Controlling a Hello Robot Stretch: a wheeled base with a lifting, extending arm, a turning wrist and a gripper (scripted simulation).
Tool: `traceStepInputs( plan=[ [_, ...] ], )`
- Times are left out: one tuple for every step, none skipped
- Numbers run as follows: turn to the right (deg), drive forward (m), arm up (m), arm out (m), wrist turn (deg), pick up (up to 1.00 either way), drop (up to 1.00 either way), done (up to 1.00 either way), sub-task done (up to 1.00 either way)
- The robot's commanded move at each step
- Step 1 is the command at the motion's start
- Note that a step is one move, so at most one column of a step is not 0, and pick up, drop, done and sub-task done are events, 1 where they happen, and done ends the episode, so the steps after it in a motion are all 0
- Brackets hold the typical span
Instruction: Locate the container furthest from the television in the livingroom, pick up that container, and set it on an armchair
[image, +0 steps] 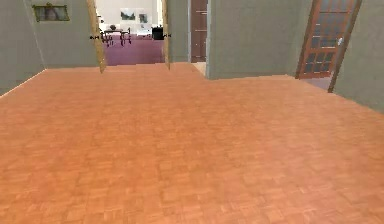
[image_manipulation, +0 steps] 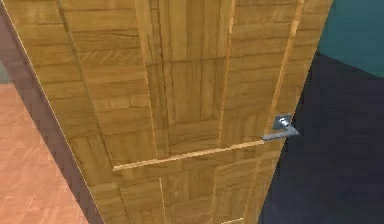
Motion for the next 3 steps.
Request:
traceStepInputs(
  plan=[
    [0.0,1.0,0.0,0.0,0.0,0.0,0.0,0.0,0.0],
    [0.0,1.0,0.0,0.0,0.0,0.0,0.0,0.0,0.0],
    [0.0,1.0,0.0,0.0,0.0,0.0,0.0,0.0,0.0]
  ],
)
